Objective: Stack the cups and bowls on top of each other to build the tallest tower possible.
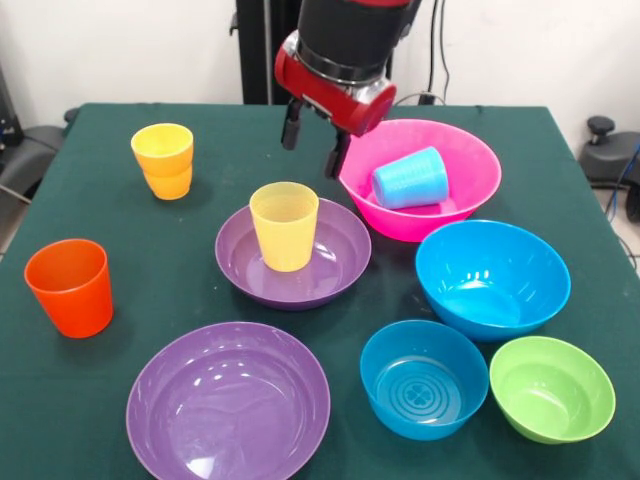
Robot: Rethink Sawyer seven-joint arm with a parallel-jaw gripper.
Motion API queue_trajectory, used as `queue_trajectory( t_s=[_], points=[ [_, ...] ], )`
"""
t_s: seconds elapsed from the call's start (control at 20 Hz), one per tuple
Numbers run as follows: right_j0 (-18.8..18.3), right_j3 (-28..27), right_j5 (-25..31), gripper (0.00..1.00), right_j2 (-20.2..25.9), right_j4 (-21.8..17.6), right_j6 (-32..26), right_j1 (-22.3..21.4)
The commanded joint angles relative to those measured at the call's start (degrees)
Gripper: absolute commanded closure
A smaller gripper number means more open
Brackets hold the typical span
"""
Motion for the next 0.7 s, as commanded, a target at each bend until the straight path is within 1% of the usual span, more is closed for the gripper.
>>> queue_trajectory(
  t_s=[0.05,0.15,0.35,0.7],
  points=[
    [-0.53,1.75,5.32,0.0,3.6,0.49,3.96,-2.13],
    [-0.82,3.12,5.25,0.0,3.26,0.23,3.77,-2.98],
    [-2.25,4.61,5.18,0.0,2.9,-1.12,2.04,-3.0],
    [-6.87,9.53,1.64,0.0,4.5,-3.25,-4.36,-6.04]
  ],
)
